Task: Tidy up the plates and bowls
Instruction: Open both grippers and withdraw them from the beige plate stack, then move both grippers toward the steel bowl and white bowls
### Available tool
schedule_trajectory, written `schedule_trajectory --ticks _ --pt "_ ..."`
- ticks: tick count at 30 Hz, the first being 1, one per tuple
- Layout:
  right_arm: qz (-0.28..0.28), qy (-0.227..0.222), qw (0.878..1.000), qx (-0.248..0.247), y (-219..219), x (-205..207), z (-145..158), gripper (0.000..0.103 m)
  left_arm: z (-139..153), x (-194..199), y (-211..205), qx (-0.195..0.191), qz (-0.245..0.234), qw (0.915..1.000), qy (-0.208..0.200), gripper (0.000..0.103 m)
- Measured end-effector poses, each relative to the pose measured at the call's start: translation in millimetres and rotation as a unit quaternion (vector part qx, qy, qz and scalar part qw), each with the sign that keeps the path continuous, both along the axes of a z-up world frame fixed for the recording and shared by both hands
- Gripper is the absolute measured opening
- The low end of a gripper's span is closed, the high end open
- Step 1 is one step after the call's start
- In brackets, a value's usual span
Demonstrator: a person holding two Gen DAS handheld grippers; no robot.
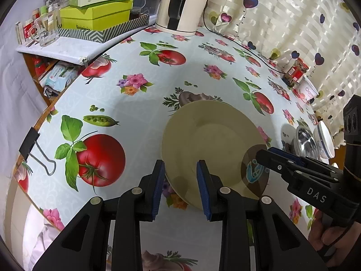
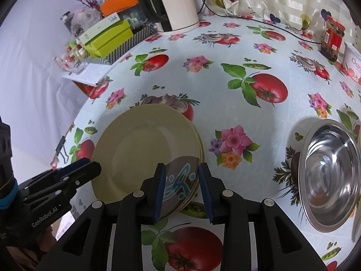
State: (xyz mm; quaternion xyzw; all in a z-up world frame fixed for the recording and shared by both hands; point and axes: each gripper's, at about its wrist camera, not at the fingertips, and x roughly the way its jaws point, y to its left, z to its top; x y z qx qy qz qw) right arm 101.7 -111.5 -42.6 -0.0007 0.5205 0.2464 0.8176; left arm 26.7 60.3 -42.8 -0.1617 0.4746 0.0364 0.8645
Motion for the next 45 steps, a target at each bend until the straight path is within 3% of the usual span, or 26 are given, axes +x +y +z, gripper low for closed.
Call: schedule_trajectory --ticks 15,27,45 --pt "0.001 -0.028 0.999 0.032 -15 -11 25 0.031 23 -1 -8 0.025 0.001 0.9994 -0.025 0.03" --pt "0.001 -0.047 0.998 0.039 -32 -26 44 0.031 42 0 -32 0.032 -0.029 0.9981 -0.044 0.03" --pt "-0.008 -0.041 0.998 0.04 -54 -33 42 0.031 41 8 -56 0.042 -0.058 0.9967 -0.039 0.03"
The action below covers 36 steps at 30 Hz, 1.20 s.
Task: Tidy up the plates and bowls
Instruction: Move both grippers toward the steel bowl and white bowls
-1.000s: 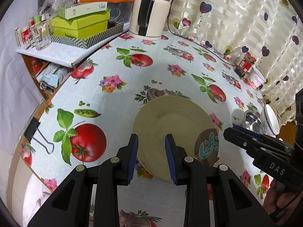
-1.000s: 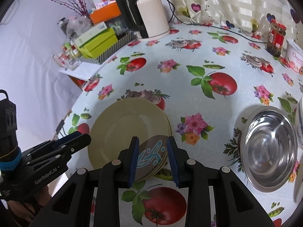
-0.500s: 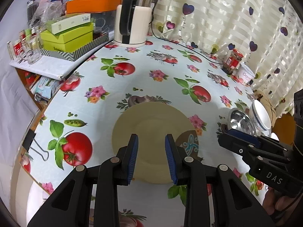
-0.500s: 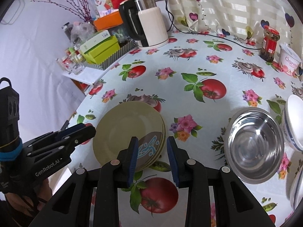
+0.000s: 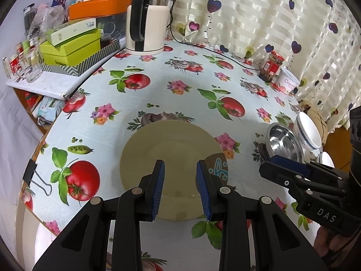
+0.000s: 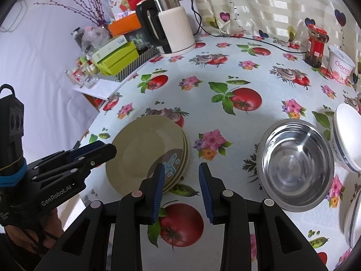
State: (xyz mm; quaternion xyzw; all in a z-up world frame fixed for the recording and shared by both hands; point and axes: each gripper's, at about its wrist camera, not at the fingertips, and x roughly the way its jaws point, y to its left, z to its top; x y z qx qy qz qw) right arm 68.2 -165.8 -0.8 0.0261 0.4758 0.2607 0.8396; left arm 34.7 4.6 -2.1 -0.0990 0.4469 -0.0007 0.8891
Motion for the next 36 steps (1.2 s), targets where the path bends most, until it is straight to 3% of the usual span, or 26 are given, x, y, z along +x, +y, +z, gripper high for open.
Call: schedule_trajectory --ticks 10,25,36 --pt "-0.033 -0.002 0.999 0.001 -35 0 -1 0.031 -3 6 -21 0.002 -0.029 0.9996 0.006 0.03" --pt "-0.154 0.011 0.988 -0.012 -136 -7 -14 0.031 -6 32 -83 -0.035 -0.123 0.9917 0.015 0.03" --pt "-0.189 0.032 0.981 -0.008 -154 0 -29 0.031 -17 65 -116 -0.07 -0.158 0.9843 0.035 0.031"
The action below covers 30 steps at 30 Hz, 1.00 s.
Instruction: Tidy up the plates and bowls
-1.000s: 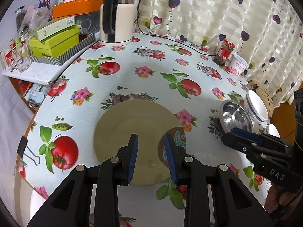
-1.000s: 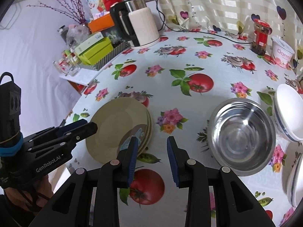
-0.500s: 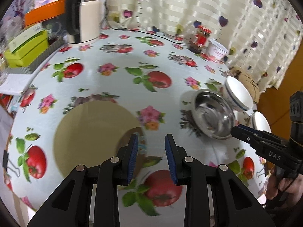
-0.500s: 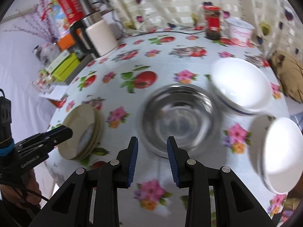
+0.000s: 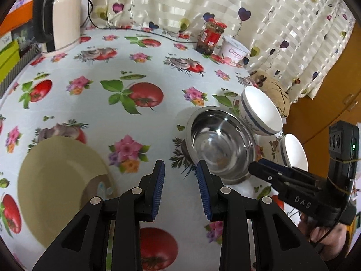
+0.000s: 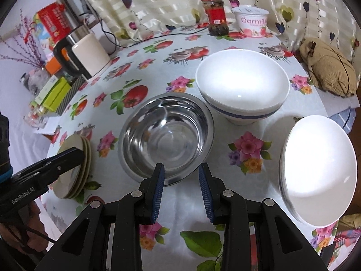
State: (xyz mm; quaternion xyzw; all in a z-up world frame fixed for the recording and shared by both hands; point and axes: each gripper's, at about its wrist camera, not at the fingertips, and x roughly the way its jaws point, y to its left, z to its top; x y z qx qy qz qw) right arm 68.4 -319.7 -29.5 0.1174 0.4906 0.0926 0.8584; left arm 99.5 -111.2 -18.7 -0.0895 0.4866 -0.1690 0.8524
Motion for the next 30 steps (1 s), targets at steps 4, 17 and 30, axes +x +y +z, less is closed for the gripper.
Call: schedule_trajectory --ticks 4,17,30 --pt "-0.007 0.006 1.0 0.0 -2 6 -5 0.031 -8 15 -9 -0.008 -0.008 0.9999 0.012 0.031" --pt "-0.009 0.024 1.0 -0.002 -5 22 -18 0.03 -27 30 -29 -0.017 -0.027 0.9988 0.037 0.031" --pt "0.001 0.031 1.0 0.0 -1 13 -17 0.028 -26 12 -30 -0.01 -0.037 0.9987 0.034 0.031"
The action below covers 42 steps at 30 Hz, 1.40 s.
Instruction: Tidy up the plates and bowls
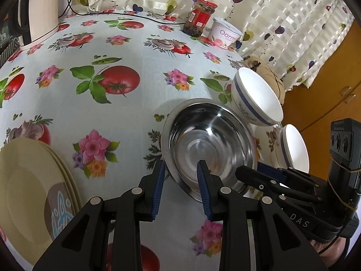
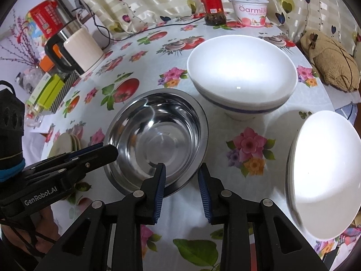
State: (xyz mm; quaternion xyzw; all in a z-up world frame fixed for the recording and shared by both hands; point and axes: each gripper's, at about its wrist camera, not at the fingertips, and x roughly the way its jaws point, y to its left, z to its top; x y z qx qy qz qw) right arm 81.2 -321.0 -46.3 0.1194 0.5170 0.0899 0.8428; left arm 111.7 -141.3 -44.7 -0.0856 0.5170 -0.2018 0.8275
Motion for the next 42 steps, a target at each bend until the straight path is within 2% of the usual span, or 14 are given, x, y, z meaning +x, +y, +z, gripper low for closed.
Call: schedule_trajectory --ticks 15,17,20,31,42 --pt "0.009 0.008 1.0 0.0 6 -26 5 0.029 3 -20 8 0.007 0.005 1.0 -0.003 0.031" --pt "0.005 0.006 1.0 -0.003 4 -28 6 0.033 8 -23 12 0.007 0.01 0.9999 -0.01 0.031" --pt "-0.004 -0.004 1.0 -0.007 1 -33 13 0.038 15 -28 15 0.009 0.015 0.9996 -0.023 0.031" --pt "-0.01 -0.036 0.999 -0.017 1 -52 41 0.039 40 -46 18 0.004 0.013 0.9982 -0.058 0.031" --pt "-0.012 -0.069 0.997 -0.021 -1 -67 68 0.039 56 -53 14 0.003 0.009 0.9972 -0.074 0.031"
